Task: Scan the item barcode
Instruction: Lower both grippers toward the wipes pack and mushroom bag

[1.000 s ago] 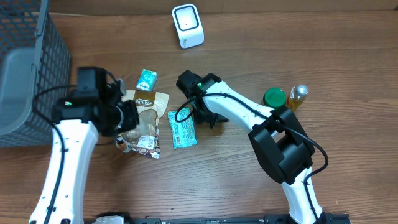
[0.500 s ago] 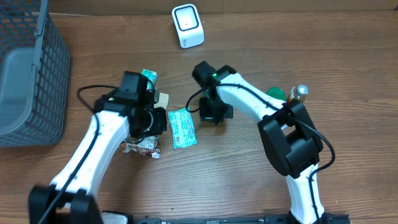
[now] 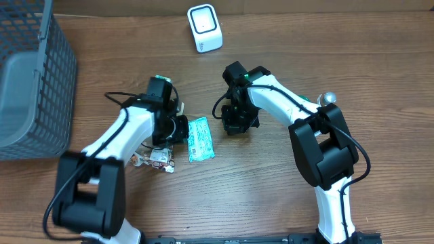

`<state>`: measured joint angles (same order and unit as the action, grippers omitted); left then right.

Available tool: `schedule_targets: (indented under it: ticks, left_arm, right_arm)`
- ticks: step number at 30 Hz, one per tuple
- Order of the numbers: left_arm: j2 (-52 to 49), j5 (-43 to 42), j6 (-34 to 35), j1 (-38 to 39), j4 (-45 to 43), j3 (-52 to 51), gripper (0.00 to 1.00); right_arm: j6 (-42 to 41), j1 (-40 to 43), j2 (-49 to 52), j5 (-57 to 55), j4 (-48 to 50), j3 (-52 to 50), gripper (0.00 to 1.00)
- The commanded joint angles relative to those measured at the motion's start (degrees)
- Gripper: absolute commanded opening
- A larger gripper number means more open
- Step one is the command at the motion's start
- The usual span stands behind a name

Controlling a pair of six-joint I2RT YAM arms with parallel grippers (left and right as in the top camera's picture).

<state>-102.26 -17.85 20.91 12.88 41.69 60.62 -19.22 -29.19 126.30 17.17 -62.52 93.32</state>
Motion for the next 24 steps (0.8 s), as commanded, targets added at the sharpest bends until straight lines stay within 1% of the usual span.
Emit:
schedule_targets:
  ticks: [1,7,13,16,19,24]
  left_arm:
    - [-3.54,-2.75,0.52,1.57,-0.94,-0.15,0.04]
    - [-5.68,-2.73,0.39,3.72,-2.16,-0.13,0.04]
    - [-5.62,-2.73,-1.2,3.76,-2.23,1.99,0.04]
    - [-5.64,-2.71,-1.16,3.69,-4.28,3.1,0.06]
    - [-5.66,-1.86,-1.18,3.89,-8.59,3.15,0.06]
    - [-5.66,1.9,-1.18,5.7,-11.37,3.15,0.07]
  right_arm:
    - [1.6,0.24,-0.79,0.94,0.31,-0.37,0.04]
    - [1.7,0.59,-0.9,0.94,-0.55,-0.33,0.04]
    - [1.73,2.91,-3.87,0.96,0.28,-0.26,0.04]
    - [1.7,3.67,-4.02,1.31,-0.24,-0.28,0.04]
    - [1.73,3.56,-3.8,2.19,-0.87,-0.72,0.05]
    - [1.7,1.05,-3.8,3.48,-0.92,-3.65,0.05]
